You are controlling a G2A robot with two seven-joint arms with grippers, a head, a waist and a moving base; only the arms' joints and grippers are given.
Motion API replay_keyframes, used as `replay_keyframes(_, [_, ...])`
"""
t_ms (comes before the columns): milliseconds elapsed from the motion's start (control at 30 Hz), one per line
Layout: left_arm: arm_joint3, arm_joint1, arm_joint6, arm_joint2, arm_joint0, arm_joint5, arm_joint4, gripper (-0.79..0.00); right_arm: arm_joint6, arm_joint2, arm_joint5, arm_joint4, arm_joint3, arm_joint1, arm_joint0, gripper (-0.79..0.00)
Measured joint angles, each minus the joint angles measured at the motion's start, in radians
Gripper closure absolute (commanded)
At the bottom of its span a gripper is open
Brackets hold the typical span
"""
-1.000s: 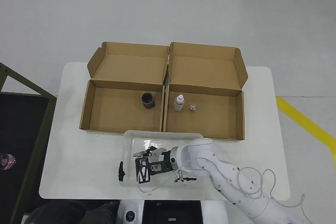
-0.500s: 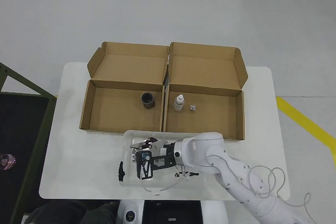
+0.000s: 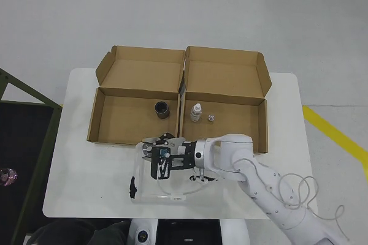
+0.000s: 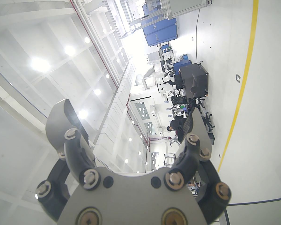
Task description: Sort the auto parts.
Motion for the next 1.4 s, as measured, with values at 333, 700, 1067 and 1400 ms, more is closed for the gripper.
replay_keyframes(333, [0.000,0.000,0.000,0.000,0.000,0.000,0.000,-0.785,-0.036,0.004,0.058,-0.017,0.075,-0.010,0.056,0.000])
replay_keyframes(700, [0.000,0.000,0.000,0.000,0.000,0.000,0.000,-0.785,-0.009,-0.039,0.093,0.065,0.246,-0.043,0.167,0.000])
replay_keyframes(1067, [0.000,0.000,0.000,0.000,0.000,0.000,0.000,-0.785,0.048,-0.113,0.093,0.128,0.412,-0.084,0.268,0.000])
replay_keyframes(1400, [0.000,0.000,0.000,0.000,0.000,0.000,0.000,-0.785,0.083,-0.161,0.105,0.139,0.519,-0.114,0.316,0.000])
